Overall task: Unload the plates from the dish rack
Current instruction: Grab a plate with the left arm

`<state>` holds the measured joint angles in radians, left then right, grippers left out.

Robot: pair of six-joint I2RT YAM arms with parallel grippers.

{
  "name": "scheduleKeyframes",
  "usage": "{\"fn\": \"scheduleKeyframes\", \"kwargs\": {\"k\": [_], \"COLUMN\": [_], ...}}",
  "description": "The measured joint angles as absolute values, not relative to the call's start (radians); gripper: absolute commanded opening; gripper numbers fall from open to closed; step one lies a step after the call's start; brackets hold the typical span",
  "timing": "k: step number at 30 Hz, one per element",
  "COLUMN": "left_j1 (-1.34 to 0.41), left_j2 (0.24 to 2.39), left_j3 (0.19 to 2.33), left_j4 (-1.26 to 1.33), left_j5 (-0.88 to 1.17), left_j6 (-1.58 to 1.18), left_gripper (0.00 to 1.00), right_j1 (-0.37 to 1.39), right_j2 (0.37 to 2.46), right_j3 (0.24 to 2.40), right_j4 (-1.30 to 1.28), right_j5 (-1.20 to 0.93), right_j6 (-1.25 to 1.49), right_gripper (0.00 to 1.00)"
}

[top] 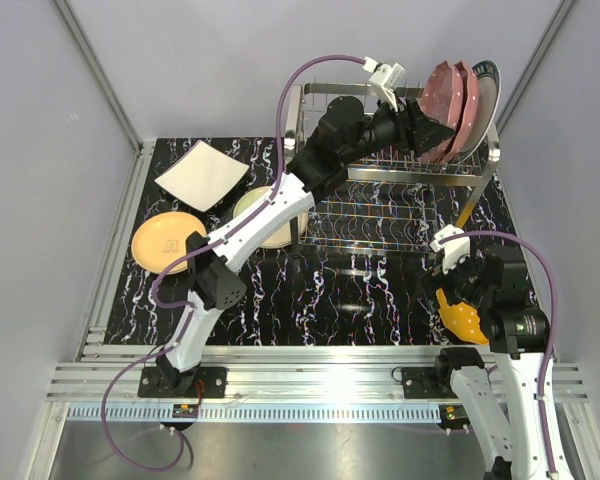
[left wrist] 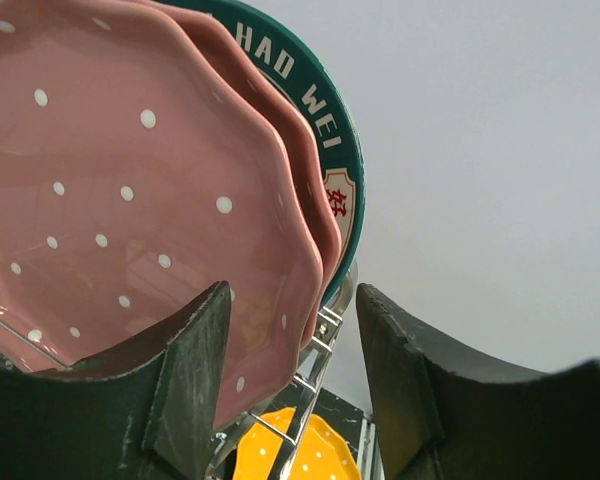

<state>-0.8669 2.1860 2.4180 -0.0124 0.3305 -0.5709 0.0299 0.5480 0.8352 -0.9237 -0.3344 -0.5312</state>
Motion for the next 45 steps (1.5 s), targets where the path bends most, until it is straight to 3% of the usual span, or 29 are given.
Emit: {"fn": "scheduleKeyframes", "kwargs": {"k": [13,18,24,30,34,36,45], "left_j1": [-0.883,-0.900,-0.909,-0.909,-0.910,-0.910,-0.909], "left_j2": [2.209,2.209,2.210,2.210,2.210,2.210,2.210], "left_j3": [2.428,2.428,2.435,2.436,2.436,2.436,2.436], "left_j4": [-0.023,-0.028,-0.031,-0.028,-0.027,-0.025,0.013], "left_j5": [0.324,0.303,0.289,0.286,0.288,0.289,0.286], "left_j6": [-0.424,-0.352,-0.301,-0.280,-0.279,-0.278,-0.302], "left_gripper": [0.51,0.40,0.18,0.07,0.06,0.00,0.00], "right_j1": [0.030,0.030,0.030,0.030,0.030,0.030,0.030], "right_j2": [0.545,0.543,0.542,0.540,0.540,0.538,0.537], "right_j3": [0.830,0.830,0.830,0.830,0.830,0.830,0.830], "right_j4": [-0.917,-0.916,-0.916,-0.914,-0.911,-0.910,-0.910], "right_j5": [-0.334,-0.334,-0.334,-0.334,-0.334,-0.334,-0.334], "right_j6": [-0.531,-0.531,-0.531,-0.531,-0.531,-0.531,-0.532], "right_gripper": [0.94,0.94,0.94,0.94,0.94,0.94,0.94]}}
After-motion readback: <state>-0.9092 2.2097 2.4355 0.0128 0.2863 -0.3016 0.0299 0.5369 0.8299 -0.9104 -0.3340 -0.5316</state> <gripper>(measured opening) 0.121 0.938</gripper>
